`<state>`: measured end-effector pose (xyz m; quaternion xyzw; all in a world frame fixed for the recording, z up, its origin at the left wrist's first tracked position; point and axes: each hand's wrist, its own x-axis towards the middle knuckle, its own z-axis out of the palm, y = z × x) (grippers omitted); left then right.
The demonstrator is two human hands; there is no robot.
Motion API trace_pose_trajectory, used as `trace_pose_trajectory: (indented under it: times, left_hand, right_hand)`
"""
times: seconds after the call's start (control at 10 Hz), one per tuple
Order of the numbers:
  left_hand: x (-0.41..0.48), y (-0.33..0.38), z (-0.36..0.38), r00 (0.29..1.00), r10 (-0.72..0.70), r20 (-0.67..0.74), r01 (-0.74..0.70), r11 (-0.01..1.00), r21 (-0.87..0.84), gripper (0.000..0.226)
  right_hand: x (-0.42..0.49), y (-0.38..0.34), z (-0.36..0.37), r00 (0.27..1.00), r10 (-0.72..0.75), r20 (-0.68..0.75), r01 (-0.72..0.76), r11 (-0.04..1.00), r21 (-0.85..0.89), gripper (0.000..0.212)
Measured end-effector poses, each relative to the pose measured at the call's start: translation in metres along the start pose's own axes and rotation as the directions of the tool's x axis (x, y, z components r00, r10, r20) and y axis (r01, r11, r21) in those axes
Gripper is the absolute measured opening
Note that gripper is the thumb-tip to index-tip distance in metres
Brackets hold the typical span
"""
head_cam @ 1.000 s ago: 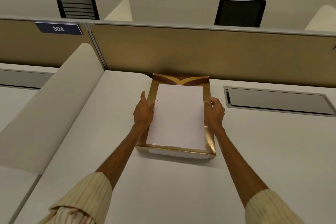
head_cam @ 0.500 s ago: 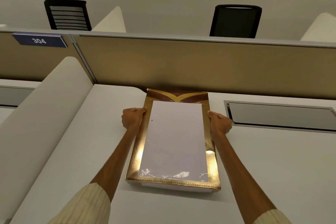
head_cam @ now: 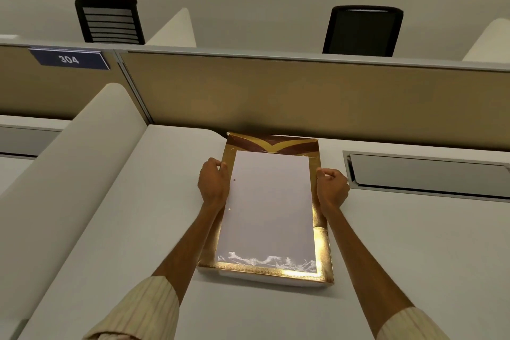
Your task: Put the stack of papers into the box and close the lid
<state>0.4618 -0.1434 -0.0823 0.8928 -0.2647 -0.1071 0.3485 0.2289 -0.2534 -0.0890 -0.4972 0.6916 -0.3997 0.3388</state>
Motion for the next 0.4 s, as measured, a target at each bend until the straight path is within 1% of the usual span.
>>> trace_pose_trajectory:
  times: [0.1, 0.2, 0.3, 0.4]
  left_hand:
    - [-0.009, 0.001, -0.002, 0.996, 0.089, 0.007, -0.089, 0.992, 0.089, 0.038]
    - [-0.031, 0.005, -0.008, 0.978, 0.21, 0.005, -0.206, 0.955, 0.212, 0.045]
    - [-0.052, 0.017, -0.014, 0.94, 0.34, 0.022, -0.335, 0.912, 0.237, 0.056]
    - [-0.067, 0.047, -0.026, 0.874, 0.486, 0.023, -0.476, 0.845, 0.245, 0.063]
  right_hand:
    - [-0.002, 0.002, -0.008, 0.992, -0.115, 0.044, 0.12, 0.983, -0.138, 0.038]
    - [-0.011, 0.001, -0.022, 0.966, -0.245, 0.084, 0.258, 0.929, -0.267, 0.044]
    - [-0.018, -0.007, -0.037, 0.921, -0.373, 0.111, 0.388, 0.863, -0.324, 0.054]
    - [-0.021, -0.03, -0.057, 0.858, -0.495, 0.14, 0.51, 0.789, -0.342, 0.065]
